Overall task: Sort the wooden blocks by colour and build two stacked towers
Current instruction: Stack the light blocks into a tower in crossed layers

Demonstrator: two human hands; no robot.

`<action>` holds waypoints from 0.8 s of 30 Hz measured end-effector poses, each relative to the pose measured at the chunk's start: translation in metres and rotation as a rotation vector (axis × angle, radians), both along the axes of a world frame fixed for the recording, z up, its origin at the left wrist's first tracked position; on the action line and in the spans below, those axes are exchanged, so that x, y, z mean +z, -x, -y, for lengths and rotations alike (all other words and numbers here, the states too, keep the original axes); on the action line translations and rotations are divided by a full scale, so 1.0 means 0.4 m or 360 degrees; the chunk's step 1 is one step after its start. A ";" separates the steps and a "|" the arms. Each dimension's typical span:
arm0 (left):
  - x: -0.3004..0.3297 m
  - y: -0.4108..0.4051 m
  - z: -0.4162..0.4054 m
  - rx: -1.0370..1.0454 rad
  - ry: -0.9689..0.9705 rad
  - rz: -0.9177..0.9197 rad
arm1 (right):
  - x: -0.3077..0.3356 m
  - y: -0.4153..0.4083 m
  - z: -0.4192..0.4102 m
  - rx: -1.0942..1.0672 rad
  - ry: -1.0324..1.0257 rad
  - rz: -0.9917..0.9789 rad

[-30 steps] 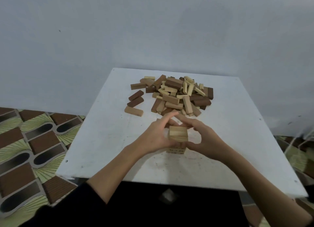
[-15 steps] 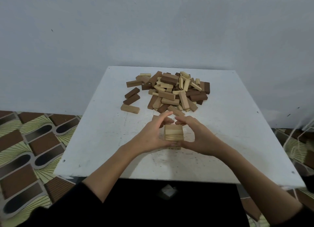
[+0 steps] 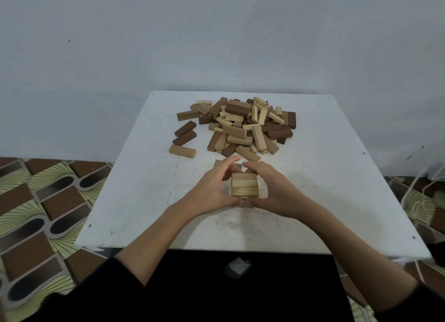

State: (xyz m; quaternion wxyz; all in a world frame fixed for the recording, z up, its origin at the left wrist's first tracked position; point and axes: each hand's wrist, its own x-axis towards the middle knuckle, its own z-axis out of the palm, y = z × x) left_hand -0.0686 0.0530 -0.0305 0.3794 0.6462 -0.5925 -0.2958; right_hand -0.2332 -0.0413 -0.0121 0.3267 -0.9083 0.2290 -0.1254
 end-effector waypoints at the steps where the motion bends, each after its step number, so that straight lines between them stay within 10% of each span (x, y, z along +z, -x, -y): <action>1: 0.000 0.001 -0.001 0.0005 -0.0002 0.0001 | -0.002 -0.001 0.000 -0.0005 0.0004 0.0001; 24: -0.044 0.071 -0.051 0.0227 -0.0054 -0.0091 | -0.066 0.008 -0.083 -0.0335 -0.0315 0.0171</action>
